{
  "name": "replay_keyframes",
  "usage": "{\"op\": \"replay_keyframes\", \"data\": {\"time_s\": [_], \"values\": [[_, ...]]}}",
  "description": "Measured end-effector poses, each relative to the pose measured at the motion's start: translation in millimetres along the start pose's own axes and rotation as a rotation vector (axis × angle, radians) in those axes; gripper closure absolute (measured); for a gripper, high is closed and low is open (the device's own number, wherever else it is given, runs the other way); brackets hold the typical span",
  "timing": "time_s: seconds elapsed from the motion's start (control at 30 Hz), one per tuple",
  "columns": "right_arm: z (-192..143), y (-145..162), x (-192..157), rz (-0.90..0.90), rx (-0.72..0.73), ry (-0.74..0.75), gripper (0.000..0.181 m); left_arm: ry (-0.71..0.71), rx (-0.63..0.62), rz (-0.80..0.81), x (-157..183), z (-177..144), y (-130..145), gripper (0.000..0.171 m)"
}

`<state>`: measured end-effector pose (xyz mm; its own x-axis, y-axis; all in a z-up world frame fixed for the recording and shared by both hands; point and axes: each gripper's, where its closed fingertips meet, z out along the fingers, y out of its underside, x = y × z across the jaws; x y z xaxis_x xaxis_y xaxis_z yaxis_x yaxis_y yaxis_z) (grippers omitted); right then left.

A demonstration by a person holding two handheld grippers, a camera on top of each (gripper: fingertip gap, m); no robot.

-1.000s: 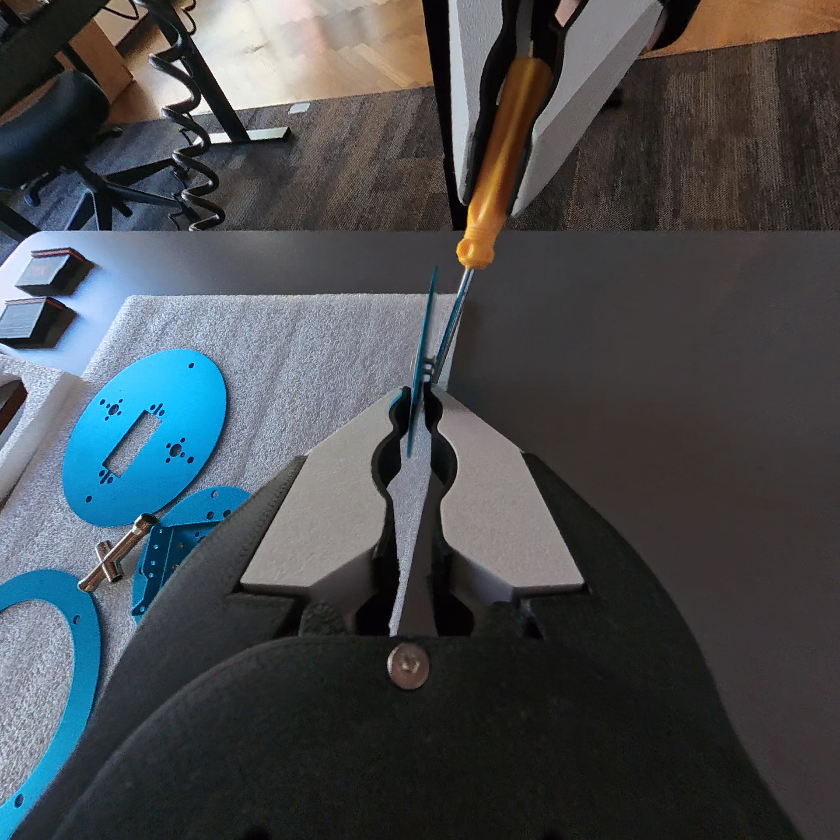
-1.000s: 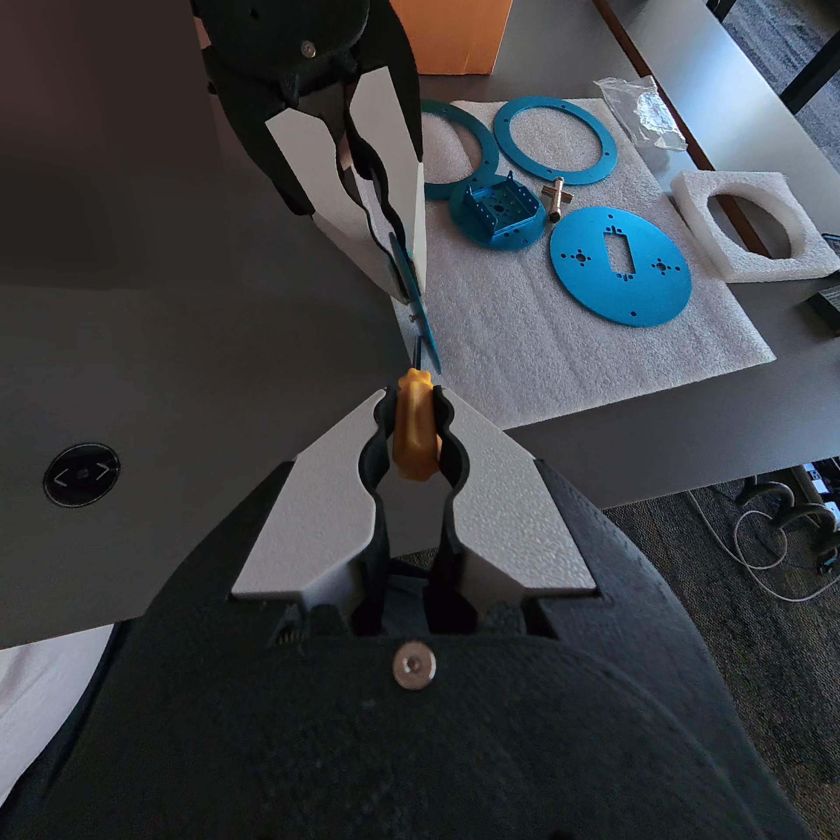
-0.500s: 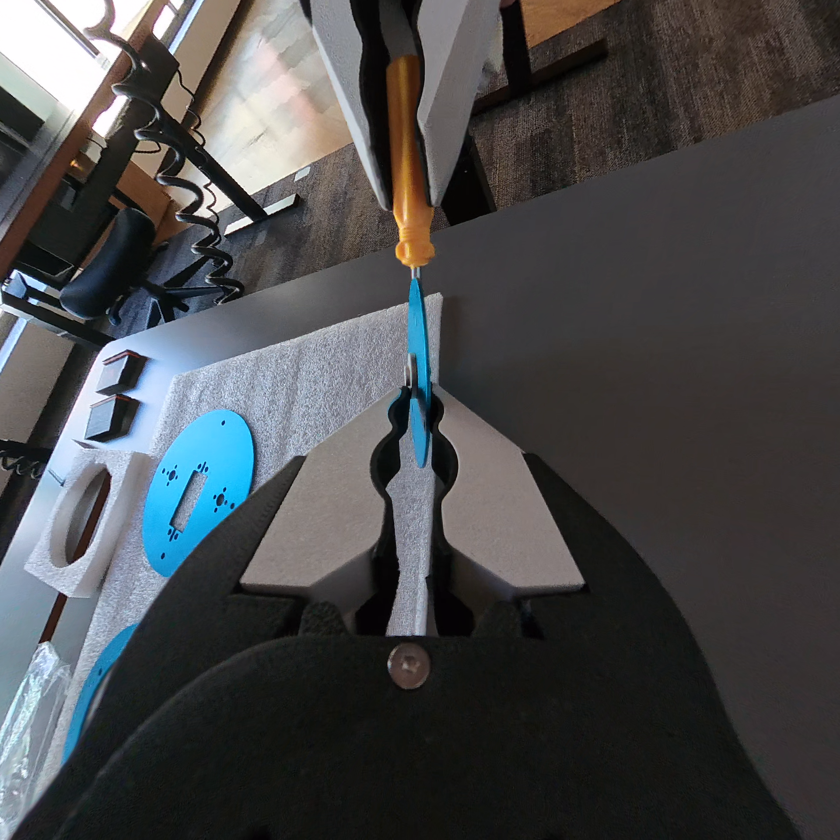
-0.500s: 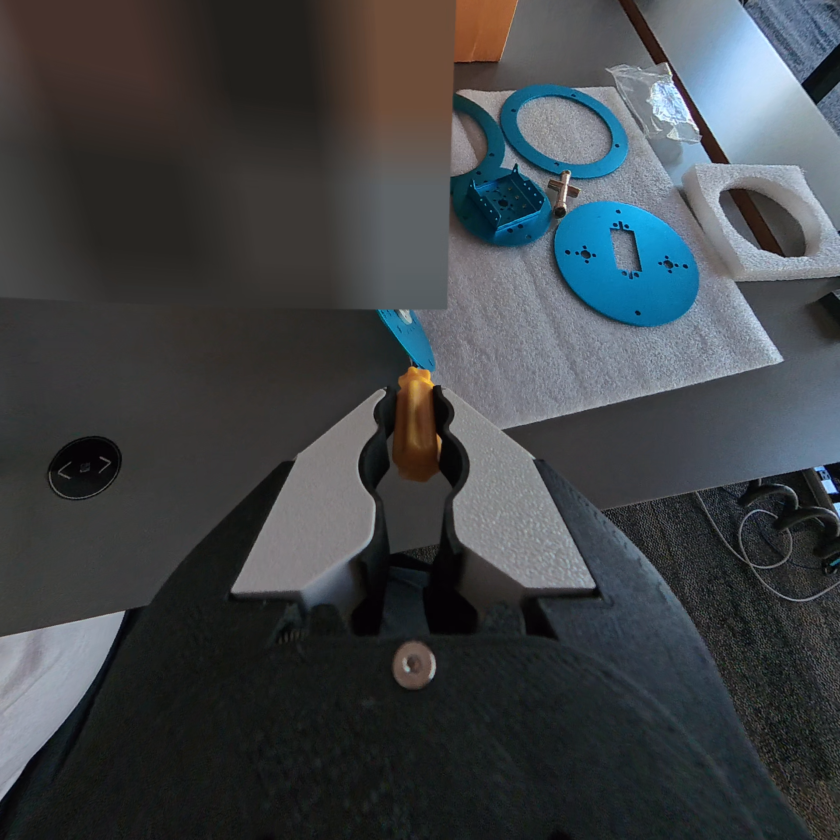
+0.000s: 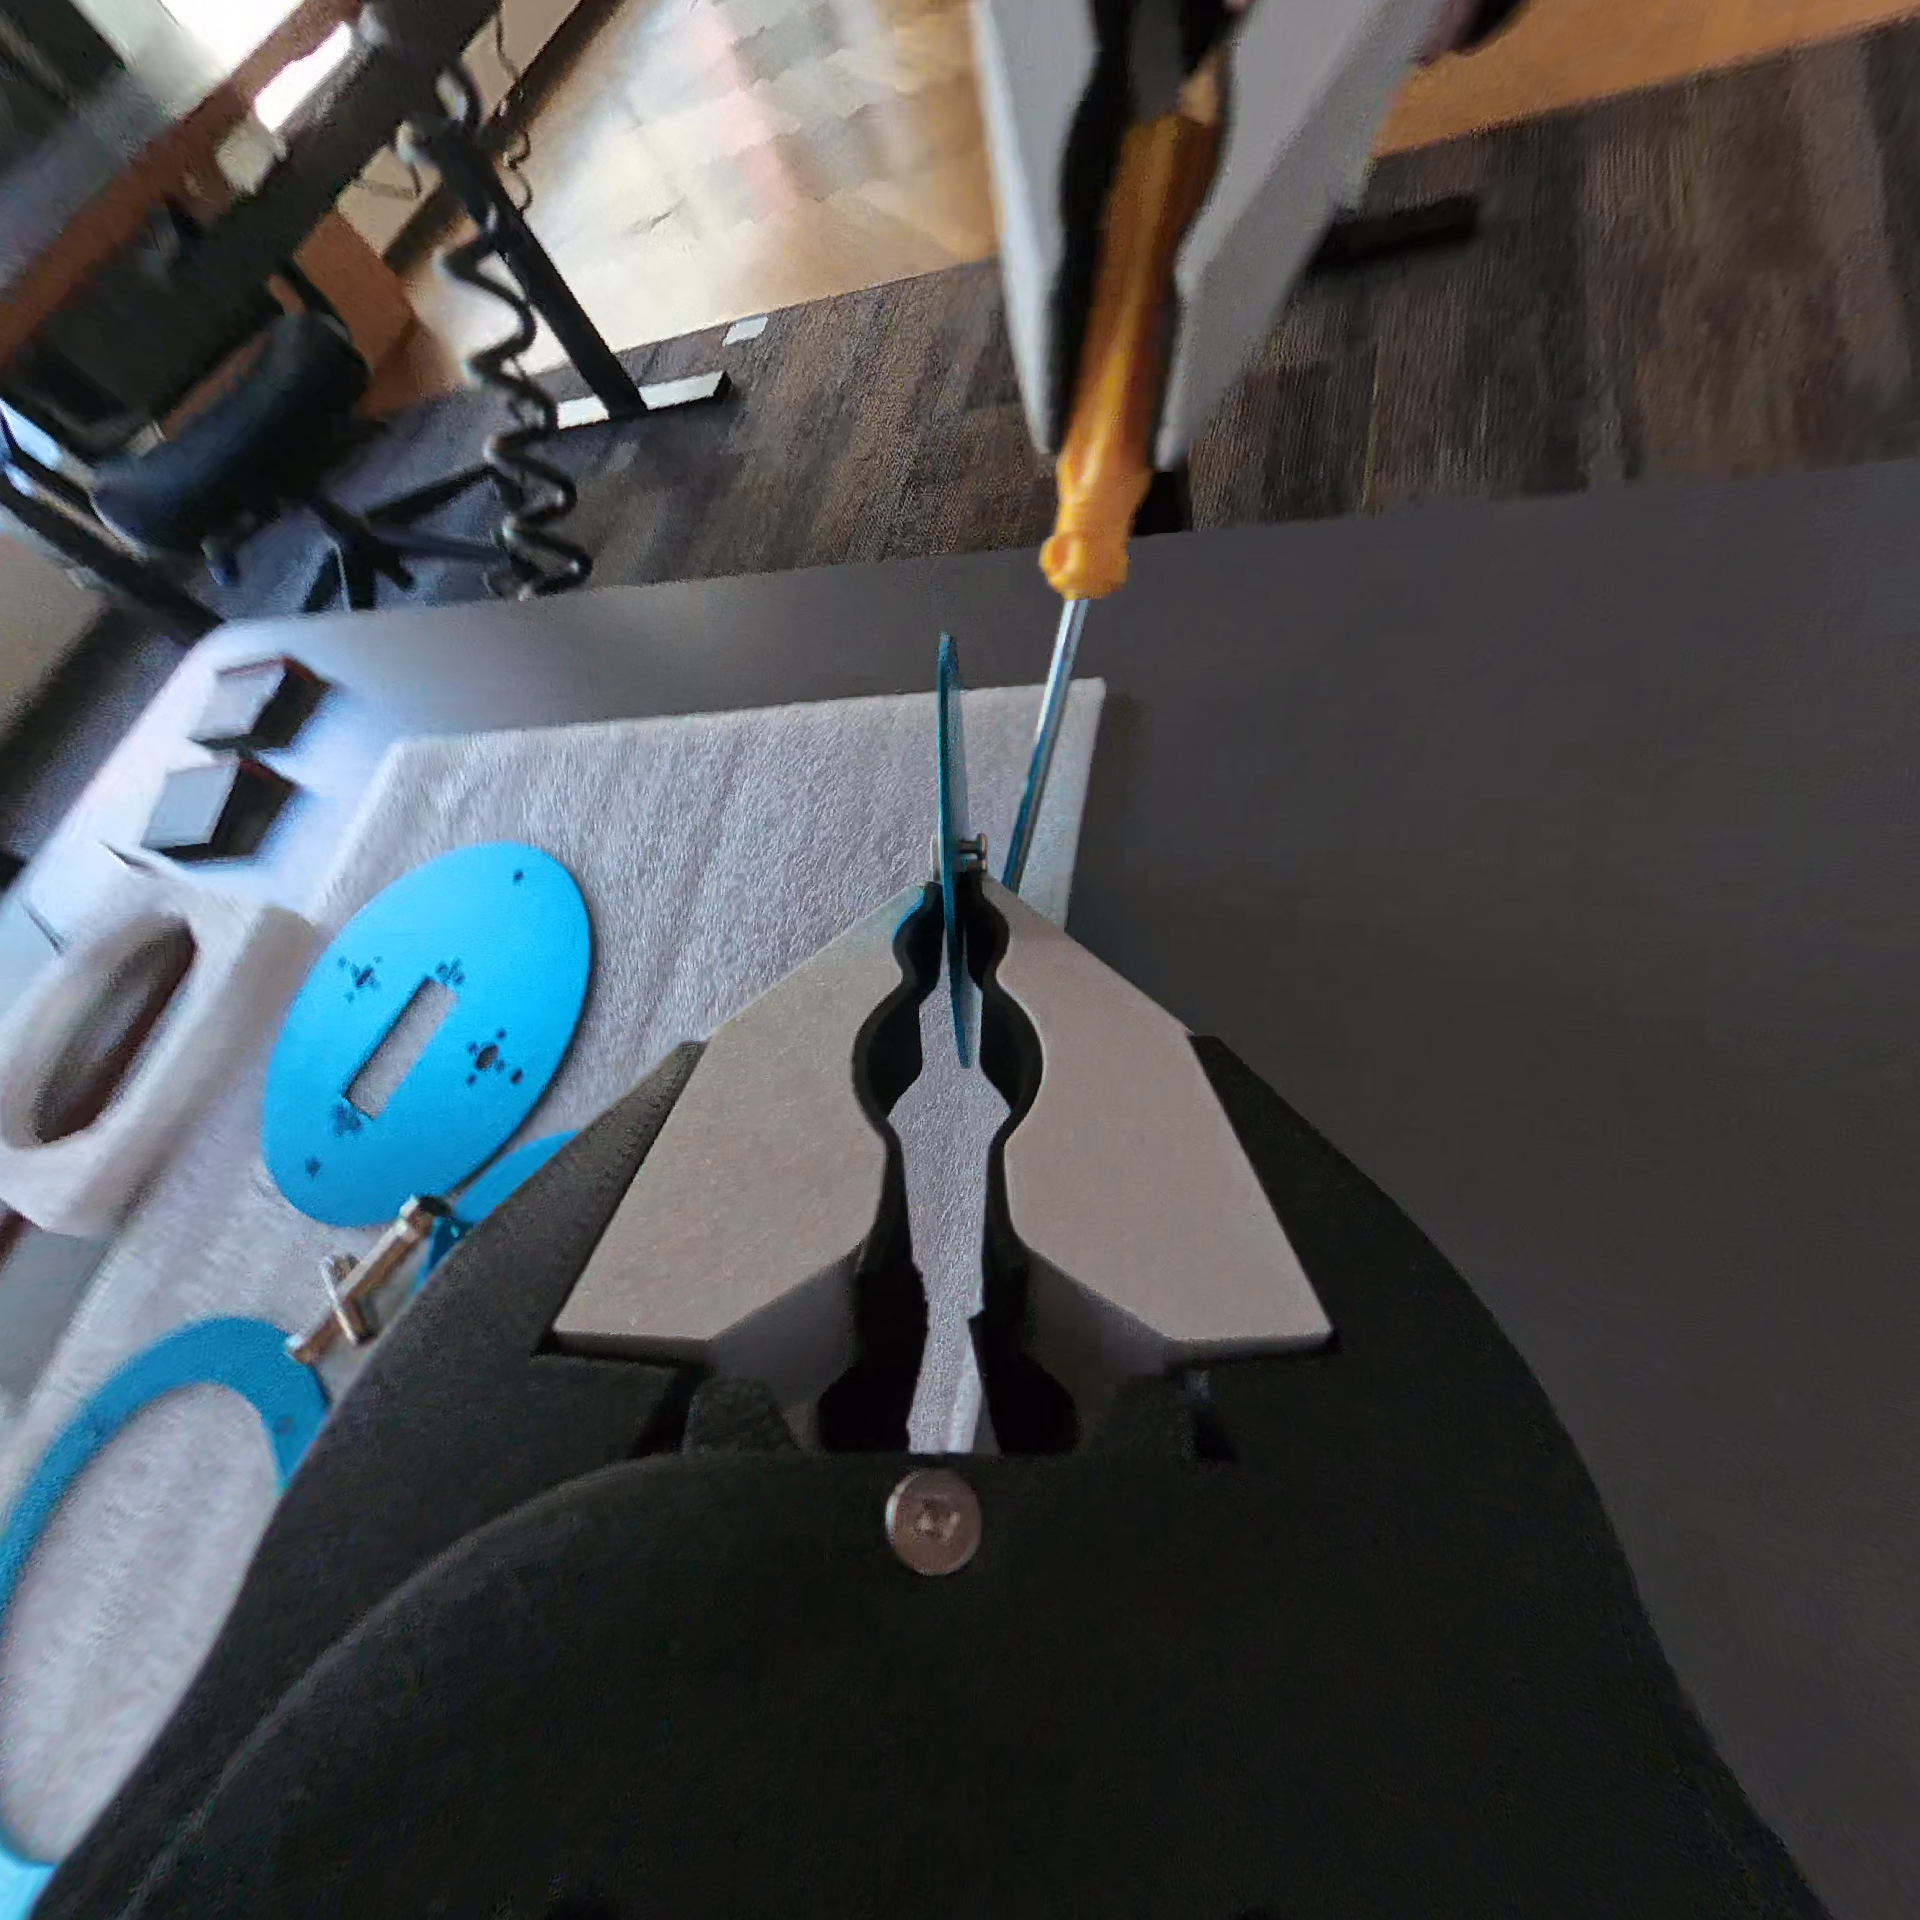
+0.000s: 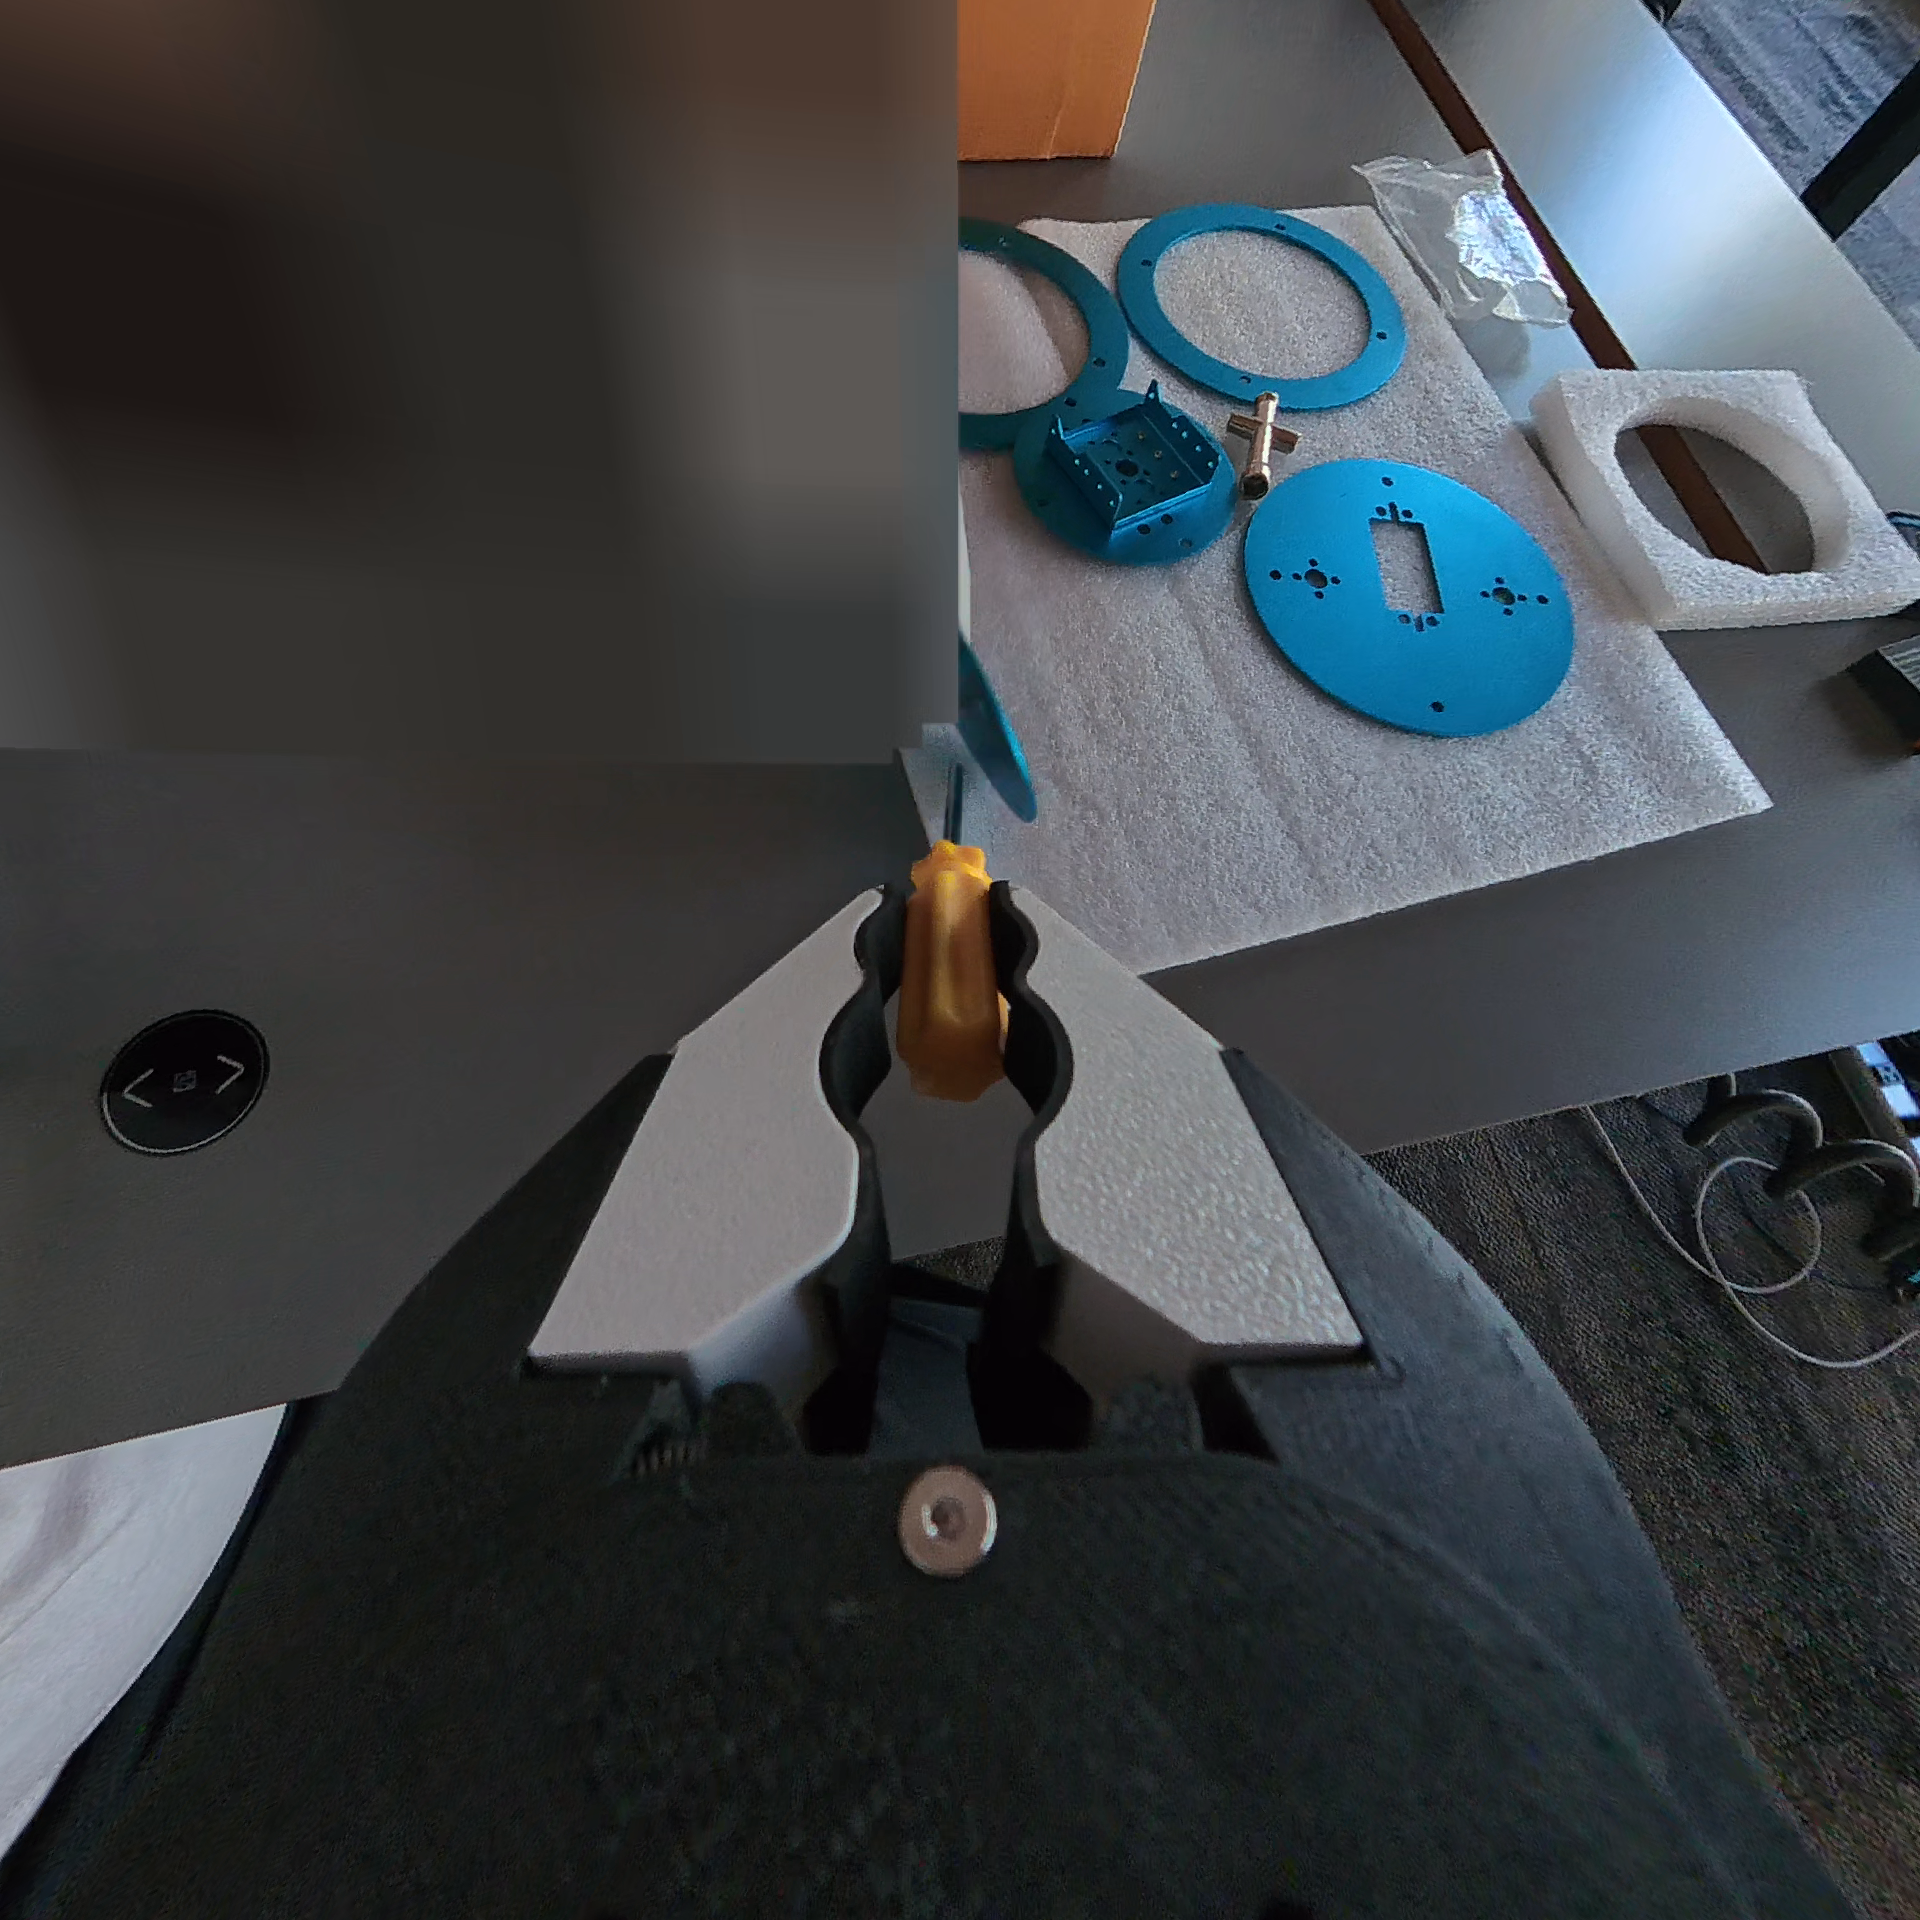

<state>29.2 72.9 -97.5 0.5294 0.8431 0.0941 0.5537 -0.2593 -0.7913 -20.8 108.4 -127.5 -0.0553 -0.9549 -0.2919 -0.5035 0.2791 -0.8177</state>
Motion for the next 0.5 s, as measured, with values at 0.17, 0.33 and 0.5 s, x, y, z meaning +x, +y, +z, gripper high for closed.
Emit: {"op": "replay_keyframes", "data": {"time_s": [0.17, 0.33, 0.5], "values": [[-11, -1, 5, 0.035, 0.041, 0.053, 0.167, 0.036, -0.009, -0.376, -16, 0, 5, 0.169], [-30, -13, 5, 0.036, 0.184, 0.182, 0.167, 0.014, -0.019, -0.598, -23, 1, 8, 0.169], [-28, -18, -7, 0.047, 0.342, 0.293, 0.167, -0.016, -0.008, -0.754, -26, 2, 11, 0.169]]}}
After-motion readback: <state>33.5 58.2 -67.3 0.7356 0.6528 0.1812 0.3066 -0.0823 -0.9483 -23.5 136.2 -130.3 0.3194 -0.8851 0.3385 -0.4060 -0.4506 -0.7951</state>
